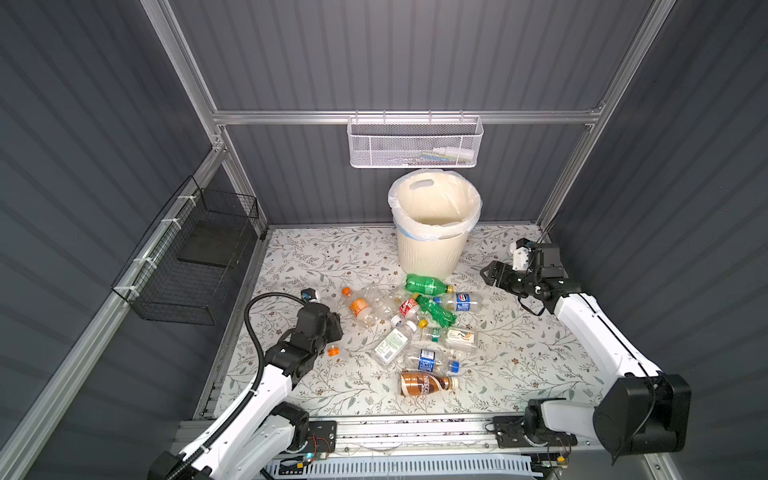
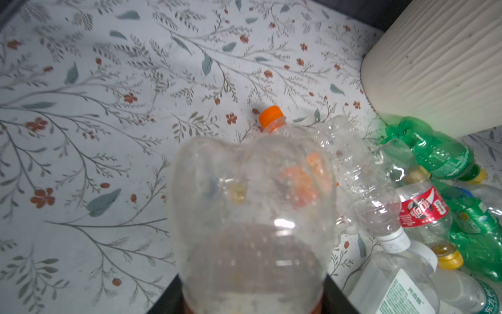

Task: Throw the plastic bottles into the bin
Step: 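Lift the orange-labelled bottle over the bin and open the left gripper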

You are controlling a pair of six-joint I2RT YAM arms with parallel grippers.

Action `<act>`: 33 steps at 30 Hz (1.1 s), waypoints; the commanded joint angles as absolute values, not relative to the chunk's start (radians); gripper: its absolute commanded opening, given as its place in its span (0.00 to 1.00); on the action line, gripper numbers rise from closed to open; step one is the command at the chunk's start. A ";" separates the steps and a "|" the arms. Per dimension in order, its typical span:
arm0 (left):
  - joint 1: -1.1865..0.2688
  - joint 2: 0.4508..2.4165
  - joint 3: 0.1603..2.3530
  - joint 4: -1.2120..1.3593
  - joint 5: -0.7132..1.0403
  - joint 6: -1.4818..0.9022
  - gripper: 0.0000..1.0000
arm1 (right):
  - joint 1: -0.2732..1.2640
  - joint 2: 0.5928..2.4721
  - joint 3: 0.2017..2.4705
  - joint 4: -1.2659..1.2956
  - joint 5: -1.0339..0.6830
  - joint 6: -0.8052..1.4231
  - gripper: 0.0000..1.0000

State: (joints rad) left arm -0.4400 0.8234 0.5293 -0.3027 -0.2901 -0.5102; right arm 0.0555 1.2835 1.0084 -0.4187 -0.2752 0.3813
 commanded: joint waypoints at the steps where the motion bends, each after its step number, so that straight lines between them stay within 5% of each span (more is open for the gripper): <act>1: -0.446 0.775 0.597 -0.253 -0.376 -0.422 0.55 | 0.061 1.283 1.002 -0.400 -0.258 0.388 0.88; 9: -0.446 0.781 0.718 0.065 -0.341 -0.216 0.55 | 0.062 1.281 0.992 -0.365 -0.253 0.397 0.87; 12: -0.446 0.929 0.881 0.231 -0.183 -0.112 0.56 | 0.062 1.279 0.987 -0.347 -0.274 0.412 0.87; 19: -0.461 1.688 1.876 -0.095 0.160 -0.114 0.67 | 0.062 1.257 0.926 -0.294 -0.307 0.459 0.87; 23: -0.490 2.027 2.362 -0.360 0.183 -0.136 0.99 | 0.073 1.244 0.897 -0.295 -0.325 0.474 0.87; 33: -0.456 1.779 1.937 -0.161 0.005 -0.151 1.00 | 0.076 1.255 0.911 -0.360 -0.308 0.420 0.88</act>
